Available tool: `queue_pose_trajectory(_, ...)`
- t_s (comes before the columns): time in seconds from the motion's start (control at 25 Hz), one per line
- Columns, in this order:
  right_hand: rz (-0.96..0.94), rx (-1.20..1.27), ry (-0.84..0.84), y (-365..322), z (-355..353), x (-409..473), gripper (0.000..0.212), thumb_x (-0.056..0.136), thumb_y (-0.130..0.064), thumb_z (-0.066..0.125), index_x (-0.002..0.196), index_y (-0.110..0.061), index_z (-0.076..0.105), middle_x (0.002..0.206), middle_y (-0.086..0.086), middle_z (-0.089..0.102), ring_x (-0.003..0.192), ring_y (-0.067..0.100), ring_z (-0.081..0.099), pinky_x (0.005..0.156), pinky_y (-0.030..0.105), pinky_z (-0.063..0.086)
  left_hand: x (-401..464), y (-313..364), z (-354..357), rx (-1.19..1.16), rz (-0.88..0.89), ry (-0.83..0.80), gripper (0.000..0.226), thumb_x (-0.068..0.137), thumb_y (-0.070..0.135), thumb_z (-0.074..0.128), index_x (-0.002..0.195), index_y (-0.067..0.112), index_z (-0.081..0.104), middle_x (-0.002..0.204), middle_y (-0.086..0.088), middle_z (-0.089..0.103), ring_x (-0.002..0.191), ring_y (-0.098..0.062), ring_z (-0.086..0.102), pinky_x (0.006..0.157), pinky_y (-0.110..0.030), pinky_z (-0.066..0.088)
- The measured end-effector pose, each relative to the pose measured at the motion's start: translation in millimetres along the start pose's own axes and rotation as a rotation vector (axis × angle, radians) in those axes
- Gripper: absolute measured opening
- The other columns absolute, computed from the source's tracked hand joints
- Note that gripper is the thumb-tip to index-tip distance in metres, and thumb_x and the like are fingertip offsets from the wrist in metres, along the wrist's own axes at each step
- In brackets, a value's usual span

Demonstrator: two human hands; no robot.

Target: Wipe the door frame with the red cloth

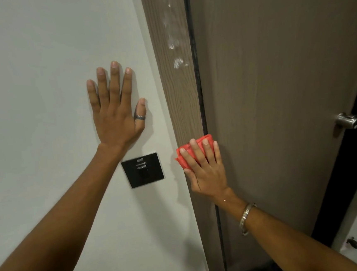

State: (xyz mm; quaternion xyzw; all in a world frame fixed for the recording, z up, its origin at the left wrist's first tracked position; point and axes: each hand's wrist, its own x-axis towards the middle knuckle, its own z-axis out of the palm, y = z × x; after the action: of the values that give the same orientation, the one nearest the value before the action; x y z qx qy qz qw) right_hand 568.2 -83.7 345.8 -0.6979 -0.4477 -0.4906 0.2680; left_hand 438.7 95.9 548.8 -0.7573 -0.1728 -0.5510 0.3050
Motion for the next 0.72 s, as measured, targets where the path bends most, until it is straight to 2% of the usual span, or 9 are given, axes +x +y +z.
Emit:
queue_pose_trajectory(0.24,0.056,0.065,0.217,14,-35,174,0.063,0.107,-0.045,0.045,0.163,-0.026,0.027,0.172,0.009,0.021,0.164,0.034,0.006,0.133,0.057,0.002,0,-2,4,-0.002,-0.001,0.002,0.072,0.108,0.049,0.035,0.167,0.020,0.008,0.174,-0.014,0.015,0.159,-0.040,0.015,0.131,-0.050,0.000)
queue_pose_trajectory(0.32,0.091,0.065,0.223,8,-38,177,0.062,0.108,-0.045,0.042,0.164,-0.025,0.025,0.173,0.010,0.021,0.163,0.037,0.010,0.133,0.059,0.005,-1,-1,5,-0.005,-0.016,0.003,0.072,0.107,0.050,0.035,0.168,0.020,0.010,0.174,-0.012,0.013,0.161,-0.038,0.012,0.131,-0.050,0.000)
queue_pose_trajectory(0.4,0.097,0.050,0.166,-1,-36,138,0.063,0.108,-0.042,0.045,0.164,-0.025,0.023,0.174,0.010,0.021,0.163,0.038,0.008,0.132,0.060,0.007,-2,0,4,-0.010,-0.028,-0.008,0.072,0.108,0.051,0.033,0.168,0.019,0.011,0.174,-0.012,0.014,0.161,-0.035,0.009,0.131,-0.053,0.006)
queue_pose_trajectory(0.52,0.065,0.030,0.057,0,-39,104,0.067,0.105,-0.044,0.047,0.164,-0.026,0.020,0.173,0.008,0.018,0.162,0.035,0.008,0.131,0.061,0.011,-1,0,-2,-0.020,-0.028,-0.035,0.070,0.108,0.052,0.029,0.167,0.018,0.013,0.174,-0.014,0.017,0.160,-0.039,0.017,0.128,-0.058,0.015)
queue_pose_trajectory(0.64,-0.024,0.017,0.054,16,-53,149,0.065,0.108,-0.046,0.039,0.166,-0.027,0.016,0.175,0.009,0.015,0.163,0.035,0.006,0.132,0.061,0.009,8,-2,-6,-0.027,-0.011,-0.028,0.070,0.108,0.052,0.030,0.167,0.018,0.016,0.174,-0.015,0.018,0.159,-0.040,0.019,0.127,-0.061,0.017)
queue_pose_trajectory(0.72,-0.070,0.000,0.119,24,-64,203,0.062,0.110,-0.046,0.034,0.166,-0.026,0.017,0.175,0.011,0.016,0.163,0.037,0.009,0.133,0.060,0.007,29,-7,-7,-0.016,-0.028,-0.012,0.070,0.108,0.052,0.031,0.167,0.019,0.015,0.174,-0.015,0.015,0.160,-0.039,0.016,0.127,-0.061,0.015)
